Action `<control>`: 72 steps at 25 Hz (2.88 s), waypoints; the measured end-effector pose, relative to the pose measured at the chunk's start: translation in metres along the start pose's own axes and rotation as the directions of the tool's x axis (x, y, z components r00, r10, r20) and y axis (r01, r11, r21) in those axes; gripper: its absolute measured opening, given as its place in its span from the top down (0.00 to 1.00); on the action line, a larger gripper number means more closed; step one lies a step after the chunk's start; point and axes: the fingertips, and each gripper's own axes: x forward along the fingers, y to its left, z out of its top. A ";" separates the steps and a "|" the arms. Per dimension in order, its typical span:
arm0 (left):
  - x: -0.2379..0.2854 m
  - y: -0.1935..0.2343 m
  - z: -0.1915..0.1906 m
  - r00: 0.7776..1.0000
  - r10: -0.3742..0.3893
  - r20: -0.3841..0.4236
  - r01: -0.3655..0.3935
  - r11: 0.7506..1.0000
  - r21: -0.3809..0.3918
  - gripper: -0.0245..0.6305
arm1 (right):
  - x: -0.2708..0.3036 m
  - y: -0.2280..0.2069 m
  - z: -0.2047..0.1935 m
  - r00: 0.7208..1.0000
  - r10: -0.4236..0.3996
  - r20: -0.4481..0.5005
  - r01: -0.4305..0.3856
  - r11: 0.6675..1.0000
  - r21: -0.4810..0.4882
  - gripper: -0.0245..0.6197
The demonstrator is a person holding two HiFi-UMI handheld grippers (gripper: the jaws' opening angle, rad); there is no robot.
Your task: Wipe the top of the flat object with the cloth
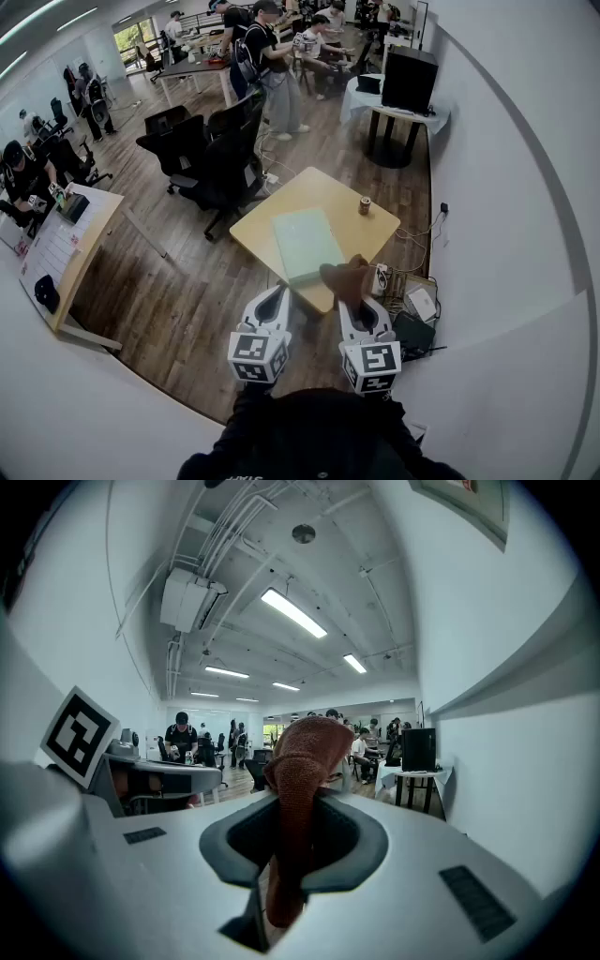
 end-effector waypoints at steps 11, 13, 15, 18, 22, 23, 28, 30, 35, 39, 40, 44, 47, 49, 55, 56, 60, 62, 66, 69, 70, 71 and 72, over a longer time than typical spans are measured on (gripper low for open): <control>-0.017 0.032 -0.025 0.999 -0.004 -0.034 0.004 1.000 -0.012 0.90 | 0.008 0.007 -0.016 0.999 -0.040 -0.015 0.041 0.997 0.073 0.83; -0.023 0.038 -0.037 0.999 0.000 -0.052 -0.001 1.000 -0.022 0.90 | 0.008 0.009 -0.023 0.999 -0.045 -0.022 0.047 0.996 0.082 0.83; -0.029 0.045 -0.050 0.997 0.007 -0.075 -0.009 0.999 -0.035 0.90 | 0.009 0.012 -0.032 0.998 -0.048 -0.039 0.051 0.995 0.090 0.83; -0.035 0.057 -0.068 0.994 0.017 -0.106 -0.024 0.998 -0.059 0.90 | 0.017 0.020 -0.048 0.996 -0.041 -0.082 0.050 0.994 0.101 0.83; -0.030 0.072 -0.086 0.988 0.025 -0.150 -0.039 0.995 -0.089 0.90 | 0.033 0.028 -0.069 0.989 -0.021 -0.149 0.039 0.993 0.115 0.83; -0.027 0.076 -0.088 0.988 0.027 -0.154 -0.042 0.995 -0.093 0.90 | 0.039 0.028 -0.071 0.988 -0.015 -0.156 0.033 0.993 0.113 0.83; 0.017 0.099 -0.089 0.987 0.043 -0.154 -0.060 0.992 -0.109 0.90 | 0.091 0.011 -0.072 0.987 0.023 -0.157 -0.001 0.990 0.141 0.83; 0.043 0.108 -0.090 0.985 0.056 -0.164 -0.075 0.991 -0.111 0.90 | 0.119 -0.003 -0.071 0.987 0.048 -0.150 -0.022 0.986 0.168 0.83; 0.120 0.136 -0.083 0.977 0.102 -0.189 -0.125 0.985 -0.118 0.90 | 0.196 -0.048 -0.065 0.982 0.100 -0.162 -0.066 0.978 0.200 0.83; 0.187 0.160 -0.080 0.966 0.130 -0.221 -0.164 0.976 -0.142 0.90 | 0.253 -0.083 -0.062 0.970 0.147 -0.193 -0.104 0.971 0.213 0.83; 0.203 0.166 -0.080 0.964 0.139 -0.229 -0.175 0.973 -0.150 0.90 | 0.266 -0.091 -0.063 0.966 0.160 -0.203 -0.116 0.970 0.214 0.83; 0.250 0.184 -0.088 0.950 0.163 -0.267 -0.209 0.966 -0.153 0.90 | 0.310 -0.118 -0.076 0.951 0.198 -0.238 -0.143 0.962 0.231 0.83; 0.274 0.195 -0.104 0.936 0.168 -0.310 -0.227 0.960 -0.164 0.90 | 0.338 -0.123 -0.093 0.932 0.236 -0.275 -0.167 0.953 0.253 0.83; 0.287 0.204 -0.116 0.925 0.172 -0.339 -0.241 0.955 -0.174 0.90 | 0.356 -0.122 -0.103 0.918 0.265 -0.296 -0.190 0.947 0.261 0.83; 0.325 0.238 -0.158 0.893 0.152 -0.424 -0.263 0.940 -0.216 0.90 | 0.412 -0.111 -0.134 0.886 0.312 -0.342 -0.231 0.939 0.256 0.83; 0.330 0.244 -0.169 0.885 0.145 -0.443 -0.265 0.938 -0.223 0.90 | 0.422 -0.108 -0.140 0.881 0.318 -0.351 -0.235 0.937 0.257 0.83; 0.352 0.267 -0.215 0.844 0.106 -0.525 -0.275 0.927 -0.256 0.90 | 0.467 -0.099 -0.169 0.846 0.346 -0.406 -0.254 0.930 0.265 0.83; 0.361 0.278 -0.238 0.821 0.091 -0.564 -0.288 0.918 -0.272 0.90 | 0.489 -0.091 -0.184 0.821 0.374 -0.432 -0.271 0.921 0.281 0.83; 0.381 0.296 -0.279 0.782 0.048 -0.622 -0.298 0.904 -0.306 0.88 | 0.537 -0.076 -0.211 0.779 0.429 -0.456 -0.278 0.890 0.362 0.83; 0.393 0.303 -0.306 0.751 0.006 -0.660 -0.292 0.900 -0.324 0.82 | 0.568 -0.061 -0.237 0.740 0.462 -0.489 -0.279 0.873 0.401 0.83; 0.396 0.305 -0.314 0.741 -0.007 -0.672 -0.289 0.899 -0.328 0.81 | 0.577 -0.055 -0.245 0.725 0.469 -0.504 -0.284 0.871 0.402 0.83; 0.397 0.306 -0.321 0.729 -0.021 -0.684 -0.286 0.898 -0.333 0.81 | 0.585 -0.050 -0.253 0.708 0.477 -0.520 -0.290 0.868 0.402 0.83; 0.398 0.306 -0.329 0.716 -0.036 -0.697 -0.283 0.898 -0.337 0.80 | 0.592 -0.044 -0.261 0.690 0.488 -0.535 -0.294 0.864 0.409 0.83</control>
